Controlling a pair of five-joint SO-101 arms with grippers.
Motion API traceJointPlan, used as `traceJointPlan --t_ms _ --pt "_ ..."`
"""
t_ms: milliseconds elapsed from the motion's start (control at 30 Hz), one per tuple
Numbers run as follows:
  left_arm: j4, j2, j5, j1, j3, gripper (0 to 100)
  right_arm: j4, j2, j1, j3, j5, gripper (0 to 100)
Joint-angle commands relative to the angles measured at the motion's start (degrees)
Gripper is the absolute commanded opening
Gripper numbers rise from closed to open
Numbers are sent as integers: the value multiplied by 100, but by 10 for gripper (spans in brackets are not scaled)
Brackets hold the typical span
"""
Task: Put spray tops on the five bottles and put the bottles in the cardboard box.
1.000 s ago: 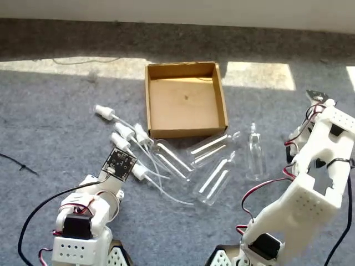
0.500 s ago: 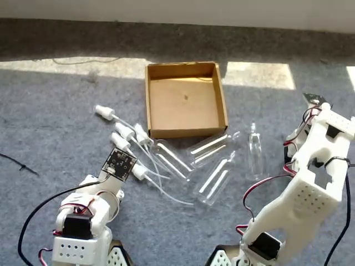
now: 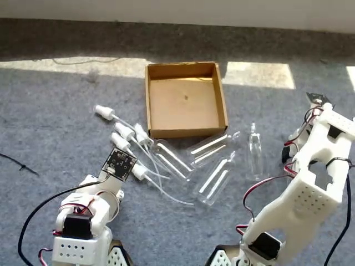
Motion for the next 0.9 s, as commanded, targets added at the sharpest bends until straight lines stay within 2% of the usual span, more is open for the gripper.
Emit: traceJointPlan --t_ms 0,133,267,433,533,633,733,867 --pt "26 -40 -26 48 110 80 295 -1051 -198 -66 -44 5" --pt "-360 -40 -35 -40 110 78 286 -2360 -435 -13 -264 5" --pt "-607 -48 -35 -541 4 79 242 -3785 -752 374 -642 5" --pt "-791 -40 -53 -1349 -681 81 -532 -5569 -1385 1877 -862 5" --pt "-738 -22 -686 -1420 -1305 81 -1051 -6387 -1771 2897 -932 6" --pt "-413 119 -730 -1657 -2000 81 -1402 -7046 -2097 3776 -1081 6" --pt "-404 866 -730 -1912 -2835 81 -1684 -7556 -2457 4435 -1248 6" --pt "-123 2914 -703 -1912 -4233 81 -2088 -8163 -2791 5051 -1565 5"
